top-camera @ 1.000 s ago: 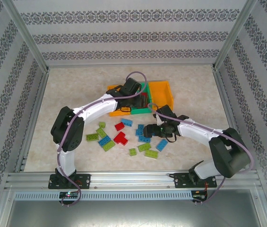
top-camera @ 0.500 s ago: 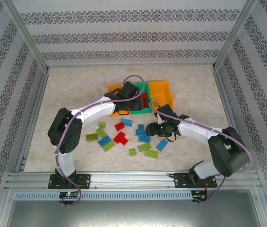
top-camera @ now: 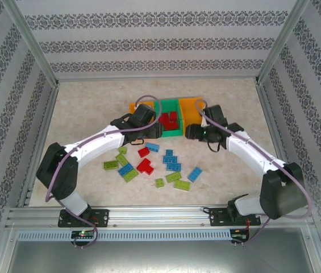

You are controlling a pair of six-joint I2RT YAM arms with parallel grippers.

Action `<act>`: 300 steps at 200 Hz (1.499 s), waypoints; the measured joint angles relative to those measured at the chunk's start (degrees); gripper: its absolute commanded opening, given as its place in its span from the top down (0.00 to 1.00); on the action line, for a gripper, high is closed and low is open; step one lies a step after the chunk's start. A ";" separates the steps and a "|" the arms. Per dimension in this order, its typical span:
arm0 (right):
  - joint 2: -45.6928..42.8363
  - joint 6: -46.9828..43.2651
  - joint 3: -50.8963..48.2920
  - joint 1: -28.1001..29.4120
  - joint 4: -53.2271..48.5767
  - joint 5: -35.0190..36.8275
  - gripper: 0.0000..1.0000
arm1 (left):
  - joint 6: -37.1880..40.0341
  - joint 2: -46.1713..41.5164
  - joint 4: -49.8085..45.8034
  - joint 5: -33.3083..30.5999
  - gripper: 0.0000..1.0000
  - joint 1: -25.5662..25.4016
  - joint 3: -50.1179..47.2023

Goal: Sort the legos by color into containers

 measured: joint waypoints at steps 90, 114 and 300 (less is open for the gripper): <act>21.88 -5.33 19.85 -3.69 -1.64 6.58 0.29 | -9.92 -10.19 -4.50 -1.25 0.24 0.00 -14.45; 24.46 -5.97 21.70 -4.07 -2.40 7.10 0.27 | -11.93 -11.98 -5.62 -1.22 0.24 0.00 -16.81; 24.83 -6.34 21.92 -4.79 -2.78 6.80 0.17 | 2.86 -2.12 -6.91 2.21 0.25 -0.42 -9.09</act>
